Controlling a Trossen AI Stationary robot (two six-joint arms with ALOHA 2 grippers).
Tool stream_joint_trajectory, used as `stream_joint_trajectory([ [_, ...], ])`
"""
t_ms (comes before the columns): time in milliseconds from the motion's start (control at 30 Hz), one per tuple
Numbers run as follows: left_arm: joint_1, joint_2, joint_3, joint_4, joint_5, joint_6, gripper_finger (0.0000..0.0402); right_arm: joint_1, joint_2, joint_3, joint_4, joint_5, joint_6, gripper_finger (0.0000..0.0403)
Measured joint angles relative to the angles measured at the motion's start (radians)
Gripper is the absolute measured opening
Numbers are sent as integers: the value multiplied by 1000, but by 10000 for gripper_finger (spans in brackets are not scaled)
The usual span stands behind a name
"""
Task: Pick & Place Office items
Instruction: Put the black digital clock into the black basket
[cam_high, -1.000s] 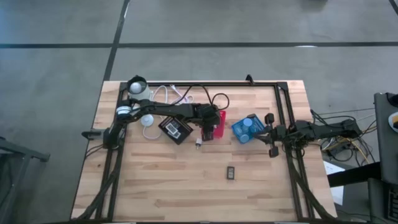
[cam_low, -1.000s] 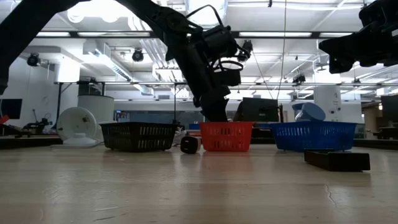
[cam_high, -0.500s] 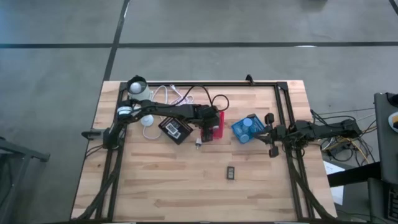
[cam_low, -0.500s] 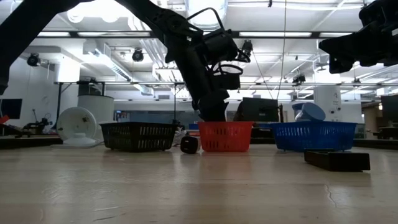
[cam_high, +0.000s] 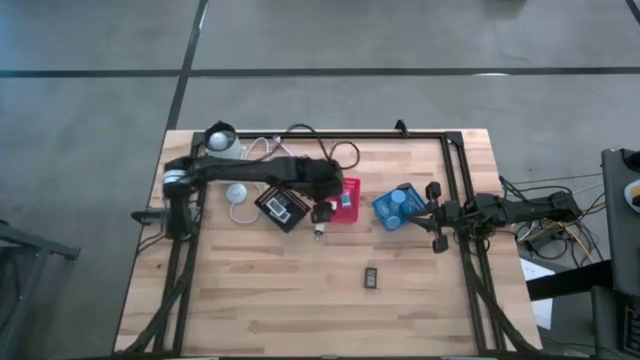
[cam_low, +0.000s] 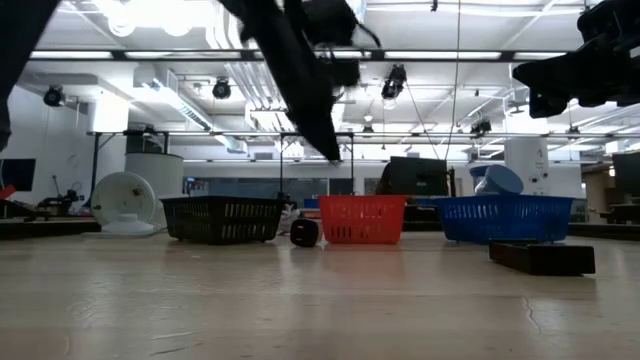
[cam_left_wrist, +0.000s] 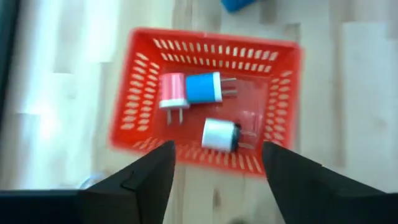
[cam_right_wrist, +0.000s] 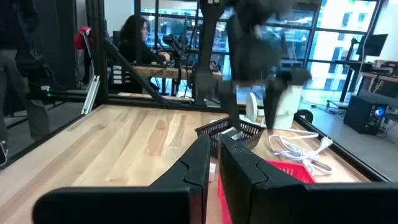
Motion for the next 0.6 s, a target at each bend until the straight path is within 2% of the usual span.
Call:
stream_joint_trajectory([
  [133, -32, -171, 0, -76, -32, -5, 206, 0, 0, 0, 0, 0, 1, 29],
  [267, -62, -360, -32, -64, -34, 7, 132, 0, 0, 0, 1, 0, 4, 29],
  [367, -71, -498, -113, -47, -36, 32, 74, 0, 0, 0, 2, 17, 8, 29],
  [467, -71, -632, -217, -50, -35, -32, 24, 0, 0, 0, 2, 52, 24, 29],
  [533, -70, -729, -291, -34, -27, -80, 7, 0, 0, 0, 4, 54, 26, 29],
  [600, -71, -822, -375, 40, -28, -116, 7, 0, 0, 0, 5, 54, 31, 29],
])
